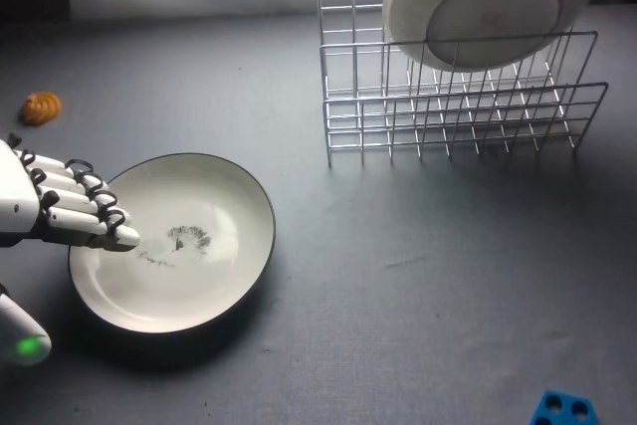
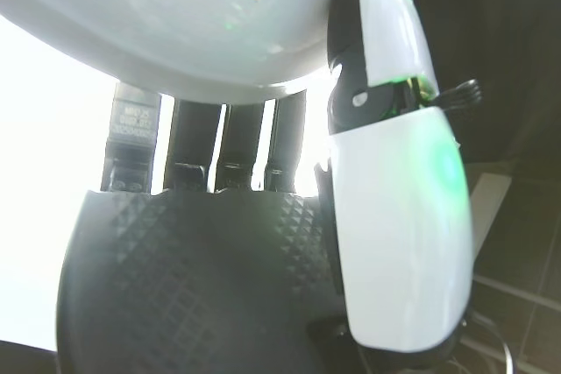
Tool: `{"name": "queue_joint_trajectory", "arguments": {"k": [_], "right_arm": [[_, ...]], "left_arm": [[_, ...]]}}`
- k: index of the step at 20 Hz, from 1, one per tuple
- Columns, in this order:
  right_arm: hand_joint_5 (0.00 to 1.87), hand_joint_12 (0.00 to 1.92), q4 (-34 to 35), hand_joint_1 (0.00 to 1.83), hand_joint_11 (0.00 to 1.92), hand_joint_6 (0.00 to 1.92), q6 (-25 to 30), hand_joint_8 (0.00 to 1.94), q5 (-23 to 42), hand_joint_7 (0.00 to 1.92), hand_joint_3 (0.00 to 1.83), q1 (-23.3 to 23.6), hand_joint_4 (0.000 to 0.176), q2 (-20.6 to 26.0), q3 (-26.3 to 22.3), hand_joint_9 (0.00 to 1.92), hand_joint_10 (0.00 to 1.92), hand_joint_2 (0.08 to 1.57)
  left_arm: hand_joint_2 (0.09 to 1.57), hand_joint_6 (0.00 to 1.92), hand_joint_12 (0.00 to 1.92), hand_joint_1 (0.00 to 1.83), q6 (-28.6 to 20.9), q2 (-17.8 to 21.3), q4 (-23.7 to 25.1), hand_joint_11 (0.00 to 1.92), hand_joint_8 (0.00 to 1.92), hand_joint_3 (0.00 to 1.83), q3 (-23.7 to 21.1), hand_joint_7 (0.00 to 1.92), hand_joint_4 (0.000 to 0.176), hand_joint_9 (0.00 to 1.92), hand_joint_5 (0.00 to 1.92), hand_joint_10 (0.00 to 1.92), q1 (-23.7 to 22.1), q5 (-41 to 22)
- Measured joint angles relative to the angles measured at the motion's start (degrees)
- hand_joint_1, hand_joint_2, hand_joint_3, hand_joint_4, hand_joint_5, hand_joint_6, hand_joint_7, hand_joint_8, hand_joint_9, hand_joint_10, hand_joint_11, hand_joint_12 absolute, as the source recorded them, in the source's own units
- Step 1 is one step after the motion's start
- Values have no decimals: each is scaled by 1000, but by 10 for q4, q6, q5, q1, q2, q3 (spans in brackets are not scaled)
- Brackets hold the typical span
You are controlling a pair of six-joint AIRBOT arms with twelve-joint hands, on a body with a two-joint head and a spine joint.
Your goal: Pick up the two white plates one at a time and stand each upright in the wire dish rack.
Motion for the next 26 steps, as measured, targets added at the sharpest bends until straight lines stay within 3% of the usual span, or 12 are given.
{"name": "queue_joint_trajectory", "arguments": {"k": [4,8,10,18,23,24,25,26], "right_arm": [[986,1092,0,1226,753,1007,-7,806,0,1081,0,-7,22,-6,3,1250,11,1098],[939,1141,2,1212,708,1070,-8,942,6,1008,0,-16,24,-11,9,1244,13,1125],[972,1133,2,1220,734,1024,-9,873,6,1046,0,-19,24,-15,16,1263,20,1110],[931,1099,8,1213,694,1107,-13,882,30,1026,1,-30,18,-25,32,1189,1,1121],[853,1158,14,1187,613,1204,-19,1051,40,932,4,-35,26,-28,39,1101,8,1161],[849,1211,14,1127,533,1181,-19,652,40,872,0,-35,0,-28,39,1046,7,1175],[837,1233,14,1104,488,1190,-19,281,40,961,0,-35,0,-28,39,1022,4,1184],[809,1237,13,1065,444,1239,-20,137,40,983,0,-35,0,-28,39,989,2,1199]], "left_arm": [[1021,0,0,0,0,-4,0,0,0,0,0,0,0,0,0,0,1,2],[1034,0,0,0,-2,-23,0,0,0,0,7,2,0,0,0,0,3,4],[1030,0,0,0,-2,-23,-1,0,0,0,7,0,0,0,0,0,3,3],[1035,0,0,0,-2,-23,1,0,0,0,5,1,0,0,0,0,3,20],[1033,1,0,0,55,-5,-3,0,0,0,-47,1,0,0,3,0,11,77],[1041,0,0,0,64,-1,-2,0,0,3,-53,0,0,0,0,0,13,85],[1050,0,0,0,65,2,-4,0,0,7,-57,0,0,0,0,0,14,95],[1046,6,0,0,65,4,-4,0,4,4,-57,11,0,0,16,0,14,103]]}}
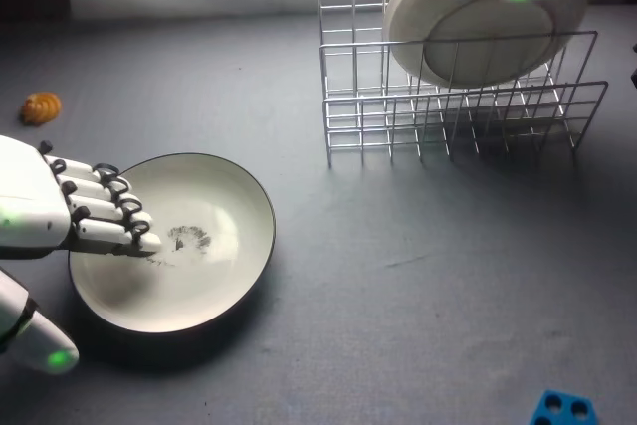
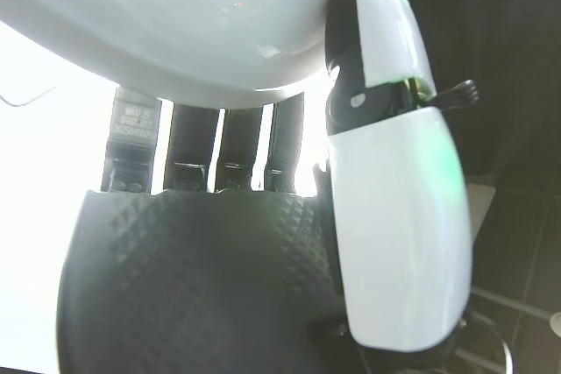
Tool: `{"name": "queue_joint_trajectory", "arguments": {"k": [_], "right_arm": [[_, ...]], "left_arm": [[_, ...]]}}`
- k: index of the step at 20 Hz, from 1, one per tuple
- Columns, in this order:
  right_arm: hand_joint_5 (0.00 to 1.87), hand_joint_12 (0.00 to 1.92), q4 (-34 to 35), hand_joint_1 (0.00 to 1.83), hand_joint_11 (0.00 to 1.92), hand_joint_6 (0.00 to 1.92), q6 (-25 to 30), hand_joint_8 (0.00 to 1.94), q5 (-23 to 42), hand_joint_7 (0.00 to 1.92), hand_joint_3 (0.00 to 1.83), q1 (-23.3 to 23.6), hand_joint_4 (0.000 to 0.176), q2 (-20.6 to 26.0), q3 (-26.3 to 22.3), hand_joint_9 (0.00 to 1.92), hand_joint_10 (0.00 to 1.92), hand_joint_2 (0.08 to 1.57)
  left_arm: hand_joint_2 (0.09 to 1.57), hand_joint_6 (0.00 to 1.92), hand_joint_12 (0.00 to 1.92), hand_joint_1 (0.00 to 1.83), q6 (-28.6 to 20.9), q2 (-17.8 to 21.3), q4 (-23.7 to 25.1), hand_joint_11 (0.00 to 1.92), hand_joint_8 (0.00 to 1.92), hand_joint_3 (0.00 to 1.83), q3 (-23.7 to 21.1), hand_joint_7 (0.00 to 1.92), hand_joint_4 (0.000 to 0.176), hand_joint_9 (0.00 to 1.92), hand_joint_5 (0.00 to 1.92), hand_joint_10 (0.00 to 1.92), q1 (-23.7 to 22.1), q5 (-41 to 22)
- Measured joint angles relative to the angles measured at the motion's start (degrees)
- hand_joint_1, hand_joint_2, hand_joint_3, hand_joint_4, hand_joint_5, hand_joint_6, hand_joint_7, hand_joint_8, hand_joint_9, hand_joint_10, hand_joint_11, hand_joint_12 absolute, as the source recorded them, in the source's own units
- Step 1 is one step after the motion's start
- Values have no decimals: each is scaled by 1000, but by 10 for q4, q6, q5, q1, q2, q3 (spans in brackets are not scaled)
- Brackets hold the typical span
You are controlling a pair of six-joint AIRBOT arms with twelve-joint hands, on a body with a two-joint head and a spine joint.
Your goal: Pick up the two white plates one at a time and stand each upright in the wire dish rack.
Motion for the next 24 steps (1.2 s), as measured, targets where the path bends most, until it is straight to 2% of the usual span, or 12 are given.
{"name": "queue_joint_trajectory", "arguments": {"k": [1,2,3,4,5,6,9,16,20,24], "right_arm": [[812,1228,0,1062,425,1236,0,128,-1,978,0,0,0,0,0,977,0,1197],[696,1208,0,1026,383,710,-1,92,-2,954,0,0,0,0,0,937,2,1133],[722,1210,0,1006,330,419,0,54,-2,930,0,0,0,0,0,893,2,1108],[772,1186,1,993,323,256,0,29,-2,931,0,0,0,0,0,883,2,1092],[772,1186,1,993,323,256,0,29,-1,931,0,0,0,0,0,883,2,1092],[775,1219,1,975,241,114,0,2,0,885,2,-1,0,0,0,822,0,1089],[728,1212,3,953,205,69,0,0,0,837,0,-3,0,-1,0,782,0,1081],[712,1214,4,985,182,45,0,1,0,808,0,3,0,-1,0,755,5,1045],[665,1229,4,967,111,18,1,0,0,746,0,18,0,1,0,690,0,1063],[697,1188,3,984,142,19,0,4,-6,759,0,41,0,13,-8,704,7,1047]], "left_arm": [[1041,4,0,0,0,3,0,0,0,2,-1,2,0,0,12,0,0,5],[1036,0,0,0,0,8,-2,0,0,0,-3,0,0,0,2,0,0,10],[1037,0,0,0,-2,11,-1,0,0,0,-5,0,0,0,0,0,0,12],[1038,0,0,0,-6,13,-1,0,0,0,-5,0,0,0,0,0,0,11],[1038,0,0,0,-12,13,-1,0,0,0,-5,0,0,0,0,0,0,9],[1046,0,0,0,-23,13,-1,0,1,4,-5,3,0,0,0,0,0,7],[1045,4,0,0,-39,13,0,0,4,3,1,10,0,0,11,0,0,-1],[1047,8,0,0,-41,11,7,0,9,3,5,26,0,5,22,2,0,-3],[1041,0,0,0,-41,10,9,0,0,0,7,0,0,0,0,0,0,-6],[1049,5,0,0,-44,6,9,0,3,3,12,8,0,0,12,0,2,-9]]}}
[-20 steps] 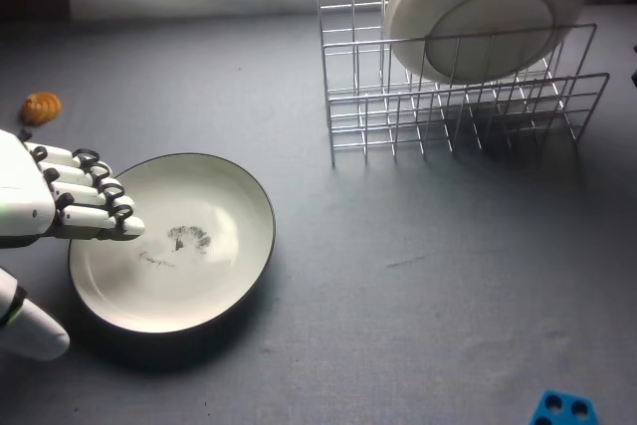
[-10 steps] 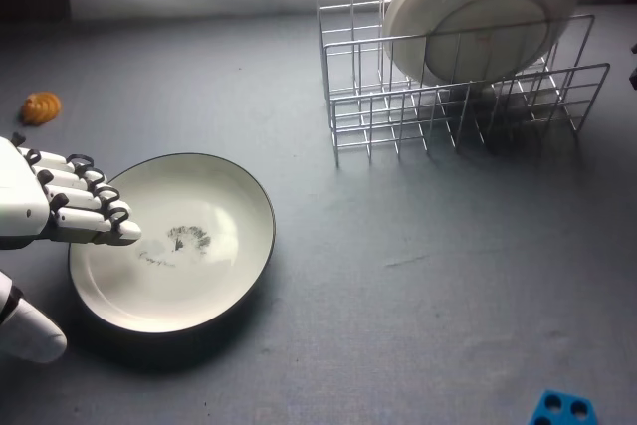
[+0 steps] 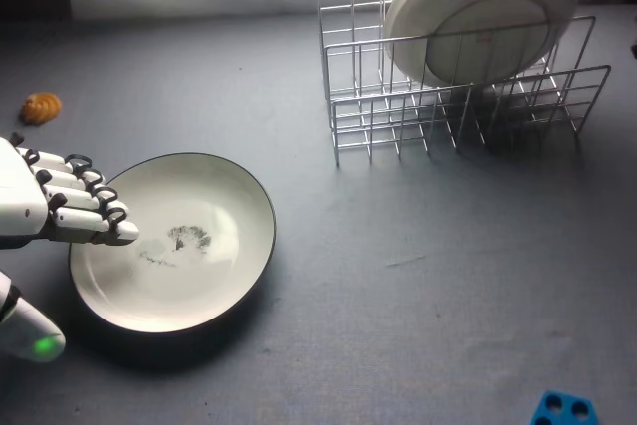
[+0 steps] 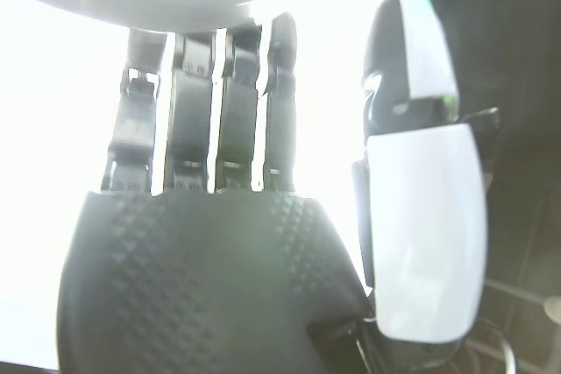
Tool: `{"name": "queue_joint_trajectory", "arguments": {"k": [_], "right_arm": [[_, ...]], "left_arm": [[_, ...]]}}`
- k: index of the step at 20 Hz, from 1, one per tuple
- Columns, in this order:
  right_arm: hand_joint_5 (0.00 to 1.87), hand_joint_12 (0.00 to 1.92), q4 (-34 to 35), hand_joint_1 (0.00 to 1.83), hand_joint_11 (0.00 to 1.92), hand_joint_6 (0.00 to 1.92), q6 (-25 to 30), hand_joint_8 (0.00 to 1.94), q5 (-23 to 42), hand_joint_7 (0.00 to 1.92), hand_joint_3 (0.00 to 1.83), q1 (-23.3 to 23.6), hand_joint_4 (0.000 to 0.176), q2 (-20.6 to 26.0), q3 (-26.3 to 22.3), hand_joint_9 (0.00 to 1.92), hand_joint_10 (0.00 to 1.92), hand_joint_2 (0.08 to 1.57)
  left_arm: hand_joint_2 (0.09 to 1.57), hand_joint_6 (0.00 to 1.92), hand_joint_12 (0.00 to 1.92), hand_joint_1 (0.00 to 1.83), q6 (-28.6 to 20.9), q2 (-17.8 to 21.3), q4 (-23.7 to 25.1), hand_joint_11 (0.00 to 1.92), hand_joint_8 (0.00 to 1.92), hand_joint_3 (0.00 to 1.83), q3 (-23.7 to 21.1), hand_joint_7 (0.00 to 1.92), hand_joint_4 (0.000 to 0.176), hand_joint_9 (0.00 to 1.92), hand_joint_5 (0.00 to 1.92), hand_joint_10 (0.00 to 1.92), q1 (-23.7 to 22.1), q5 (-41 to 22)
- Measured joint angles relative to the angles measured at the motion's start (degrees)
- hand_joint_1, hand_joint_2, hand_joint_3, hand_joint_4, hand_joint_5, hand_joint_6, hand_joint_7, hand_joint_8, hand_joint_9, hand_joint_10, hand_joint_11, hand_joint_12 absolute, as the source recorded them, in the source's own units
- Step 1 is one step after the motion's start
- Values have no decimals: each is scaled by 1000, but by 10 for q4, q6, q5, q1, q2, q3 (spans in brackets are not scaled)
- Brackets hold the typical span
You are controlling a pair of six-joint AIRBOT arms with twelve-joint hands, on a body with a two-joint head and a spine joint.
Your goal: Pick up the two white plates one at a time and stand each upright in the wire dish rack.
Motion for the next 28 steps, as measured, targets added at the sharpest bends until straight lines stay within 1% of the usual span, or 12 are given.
{"name": "queue_joint_trajectory", "arguments": {"k": [6,8,9,10,13,14,16,19,21,23,25,28], "right_arm": [[681,1210,-27,965,97,6,-106,0,37,724,6,87,0,30,-81,663,0,1066],[502,1246,-30,918,13,0,-127,0,33,544,16,97,0,25,-110,513,0,1111],[342,1153,-33,823,2,0,-139,0,30,401,25,97,0,24,-122,396,0,1152],[253,931,-33,895,0,0,-151,0,28,298,20,97,0,24,-134,280,0,1165],[98,478,6,1079,0,0,-231,0,11,151,0,102,0,26,-170,115,0,1120],[37,298,25,1046,0,0,-273,0,6,71,0,106,0,26,-186,32,1,1108],[1,154,86,1029,0,0,-370,0,-3,2,0,105,0,27,-219,0,0,1059],[0,7,132,810,0,0,-455,0,0,0,0,94,0,26,-256,0,0,958],[0,0,143,737,0,0,-518,0,-12,0,0,80,0,26,-280,0,0,938],[0,0,180,825,0,0,-591,0,-22,0,0,61,0,26,-302,0,0,883],[0,0,191,1088,0,0,-650,0,-27,0,0,42,0,26,-321,0,0,850],[0,8,206,1168,13,0,-707,0,-31,0,0,14,0,17,-337,0,0,879]], "left_arm": [[1044,0,0,0,-8,-10,1,0,0,1,5,0,0,0,0,0,2,-5],[1051,4,0,0,-9,-12,0,0,4,4,6,9,0,0,10,0,5,-5],[1046,4,0,0,-8,-12,1,0,5,2,6,13,0,0,12,0,7,-5],[1044,3,0,0,-8,-12,1,0,2,1,7,7,0,0,8,0,7,-6],[1046,0,0,0,-8,-17,0,0,0,1,10,0,0,0,0,0,12,-5],[1044,0,0,0,-9,-19,0,0,0,0,10,0,0,0,0,0,14,-5],[1043,0,0,0,-8,-19,7,0,0,0,10,0,0,0,0,0,14,-5],[1040,1,0,0,-8,-19,21,0,3,0,4,9,0,0,3,0,14,-1],[1040,0,0,0,-7,-19,31,0,0,0,1,0,0,0,0,0,14,2],[1042,5,0,0,-5,-22,43,0,7,0,1,16,0,0,13,0,11,6],[1040,1,0,0,-5,-25,56,0,2,0,-4,8,0,0,3,0,3,10],[1048,0,0,0,-3,-25,59,0,0,3,-5,3,0,0,0,0,-12,13]]}}
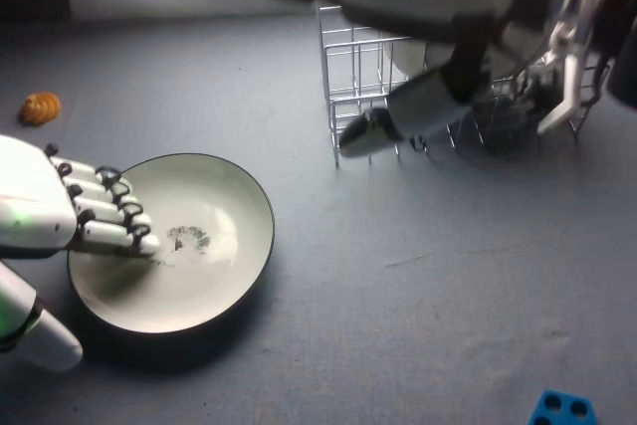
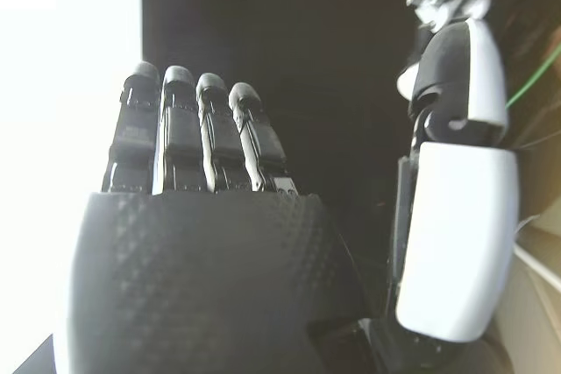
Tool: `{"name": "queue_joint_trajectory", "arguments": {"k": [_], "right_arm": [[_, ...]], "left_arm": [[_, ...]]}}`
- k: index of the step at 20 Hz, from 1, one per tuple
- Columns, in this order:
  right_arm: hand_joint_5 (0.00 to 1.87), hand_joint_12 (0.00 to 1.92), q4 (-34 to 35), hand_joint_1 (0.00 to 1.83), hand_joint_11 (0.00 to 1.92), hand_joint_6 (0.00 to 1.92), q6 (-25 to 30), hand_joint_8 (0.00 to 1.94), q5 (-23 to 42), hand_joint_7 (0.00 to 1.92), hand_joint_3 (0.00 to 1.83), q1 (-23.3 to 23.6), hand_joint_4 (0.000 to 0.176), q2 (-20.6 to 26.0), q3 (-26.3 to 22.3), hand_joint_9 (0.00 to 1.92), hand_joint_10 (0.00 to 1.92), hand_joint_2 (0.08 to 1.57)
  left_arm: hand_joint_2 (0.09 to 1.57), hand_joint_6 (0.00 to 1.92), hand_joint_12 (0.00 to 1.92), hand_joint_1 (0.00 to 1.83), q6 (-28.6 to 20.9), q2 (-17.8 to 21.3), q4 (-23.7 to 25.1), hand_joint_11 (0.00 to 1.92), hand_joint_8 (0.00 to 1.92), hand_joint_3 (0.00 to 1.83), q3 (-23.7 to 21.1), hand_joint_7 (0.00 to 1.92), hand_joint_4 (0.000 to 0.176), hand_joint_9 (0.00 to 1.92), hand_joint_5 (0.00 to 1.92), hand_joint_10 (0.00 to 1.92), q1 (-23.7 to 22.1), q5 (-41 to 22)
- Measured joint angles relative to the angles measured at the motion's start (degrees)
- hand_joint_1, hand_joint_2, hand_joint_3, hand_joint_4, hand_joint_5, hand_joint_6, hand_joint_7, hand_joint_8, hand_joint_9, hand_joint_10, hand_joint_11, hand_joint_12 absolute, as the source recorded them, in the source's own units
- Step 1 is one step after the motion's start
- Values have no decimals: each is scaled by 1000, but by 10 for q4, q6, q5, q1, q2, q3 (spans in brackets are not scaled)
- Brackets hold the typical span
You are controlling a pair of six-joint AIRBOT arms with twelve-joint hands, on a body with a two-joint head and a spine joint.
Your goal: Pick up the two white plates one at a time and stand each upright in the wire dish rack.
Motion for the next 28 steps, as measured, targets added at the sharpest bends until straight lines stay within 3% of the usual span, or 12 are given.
{"name": "queue_joint_trajectory", "arguments": {"k": [6,7,8,14,16,20,22,25,28], "right_arm": [[0,29,18,1005,36,0,-73,0,-7,0,0,-43,0,-21,-14,0,0,891],[0,27,21,1049,21,0,-82,0,-6,0,0,-44,0,-21,-19,0,0,885],[0,208,23,1038,3,0,-90,0,-2,0,12,-44,0,-21,-20,0,0,861],[0,90,39,1086,0,0,-96,0,-3,0,4,-56,0,-16,-23,0,0,885],[0,256,42,1054,0,0,-97,0,-3,0,4,-56,0,-13,-26,0,0,895],[0,93,41,1074,0,0,-104,0,-2,0,2,-60,0,-13,-32,0,0,898],[0,158,42,1064,0,0,-112,0,-2,0,0,-64,0,-13,-36,0,0,893],[0,70,42,1058,0,0,-117,0,-2,0,4,-65,0,-13,-38,0,0,906],[0,105,42,1068,0,0,-117,0,-2,0,0,-65,0,-13,-38,0,0,893]], "left_arm": [[1043,3,0,0,9,0,1,0,2,0,0,6,0,0,7,0,-7,3],[1046,5,0,0,9,0,0,0,8,1,0,20,0,3,13,1,-9,4],[1050,7,0,0,9,0,0,0,10,3,0,28,0,3,18,1,-9,4],[1045,3,0,0,-35,1,2,0,4,0,21,20,0,0,19,0,-18,-31],[1043,5,0,0,-45,7,1,0,8,0,23,35,0,17,27,6,-19,-42],[1056,2,0,0,-48,30,2,0,0,5,13,18,0,0,18,0,-15,-55],[1053,7,0,0,-48,42,1,1,9,3,6,41,0,23,31,9,-13,-53],[1049,0,0,0,-50,55,5,0,0,1,0,3,0,0,7,0,-8,-52],[1052,2,0,0,-50,59,7,0,3,2,-1,9,0,0,10,0,-6,-51]]}}
